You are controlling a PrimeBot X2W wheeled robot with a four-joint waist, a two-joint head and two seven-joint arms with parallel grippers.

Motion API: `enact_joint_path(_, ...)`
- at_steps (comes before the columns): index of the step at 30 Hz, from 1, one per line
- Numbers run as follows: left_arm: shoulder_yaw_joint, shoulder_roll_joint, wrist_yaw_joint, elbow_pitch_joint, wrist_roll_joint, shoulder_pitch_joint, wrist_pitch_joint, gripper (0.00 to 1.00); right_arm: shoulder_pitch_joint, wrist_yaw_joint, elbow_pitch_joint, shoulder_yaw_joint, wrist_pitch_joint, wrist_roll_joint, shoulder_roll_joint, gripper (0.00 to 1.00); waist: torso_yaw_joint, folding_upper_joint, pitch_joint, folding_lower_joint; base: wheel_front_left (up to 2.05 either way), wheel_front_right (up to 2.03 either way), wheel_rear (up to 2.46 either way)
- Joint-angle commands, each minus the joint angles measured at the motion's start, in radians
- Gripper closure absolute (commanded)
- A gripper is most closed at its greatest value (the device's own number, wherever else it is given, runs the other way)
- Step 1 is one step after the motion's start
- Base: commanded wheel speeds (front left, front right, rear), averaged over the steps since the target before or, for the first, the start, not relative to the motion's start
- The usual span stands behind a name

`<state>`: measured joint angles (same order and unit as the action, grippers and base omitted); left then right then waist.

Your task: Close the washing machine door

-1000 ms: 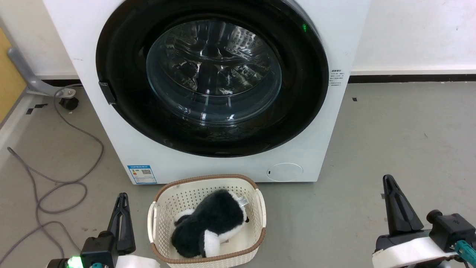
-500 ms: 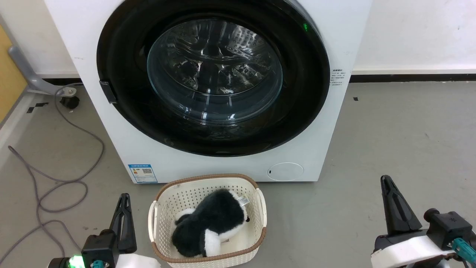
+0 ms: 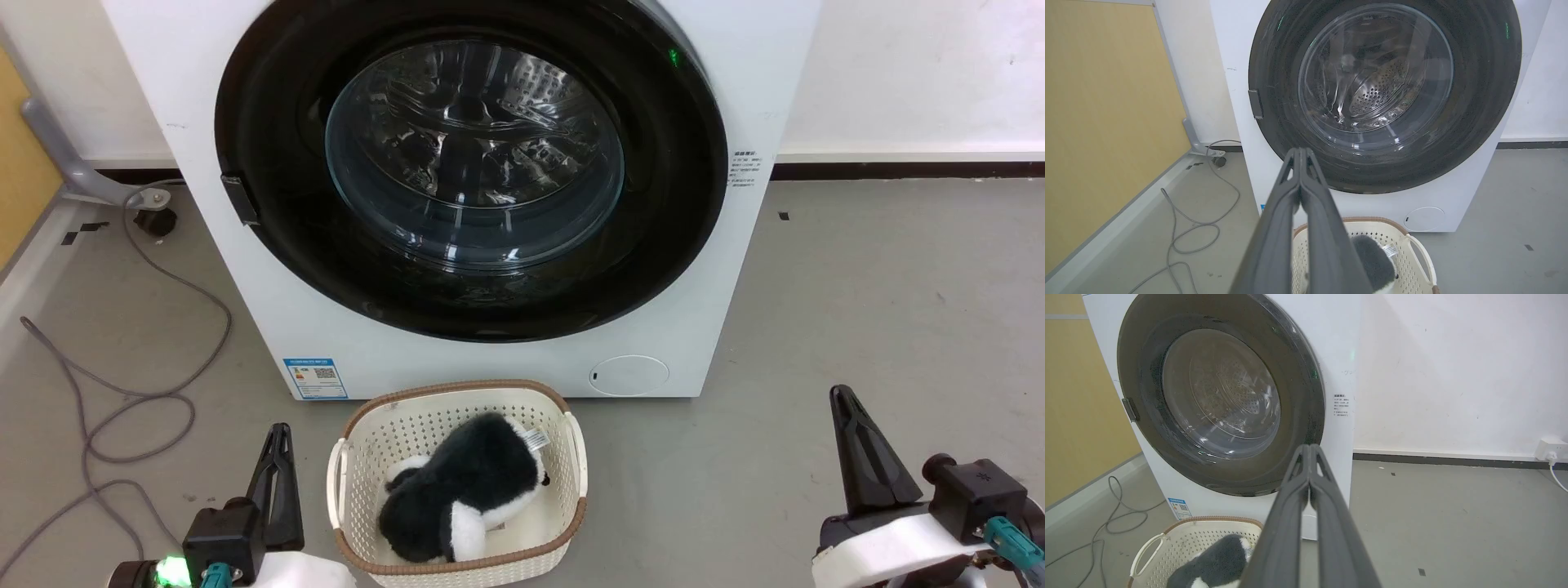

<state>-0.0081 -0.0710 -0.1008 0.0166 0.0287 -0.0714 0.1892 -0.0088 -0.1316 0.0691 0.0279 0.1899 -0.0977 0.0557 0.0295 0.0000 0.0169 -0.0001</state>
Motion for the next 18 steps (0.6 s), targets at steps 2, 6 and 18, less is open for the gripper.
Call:
enact_joint_path(2,0.002,0.003,0.007,-0.004,-0.007,0.015,-0.007,1.0,0.003,0.0,-0.007,-0.002,-0.007,0.003,-0.002,1.0,-0.001,0.0,0.0,0.0001,0.0,0.0,0.0)
enact_joint_path(6,0.002,0.004,0.011,-0.004,-0.008,0.018,-0.015,1.0,0.003,0.0,-0.01,-0.003,-0.015,0.007,-0.002,1.0,-0.002,0.0,-0.001,0.0001,0.0,0.0,0.0)
enact_joint_path(18,0.003,0.006,0.024,-0.006,-0.011,0.025,-0.04,1.0,0.004,0.0,-0.018,-0.006,-0.04,0.02,-0.002,1.0,-0.006,0.0,-0.003,0.0001,0.0,0.0,0.0)
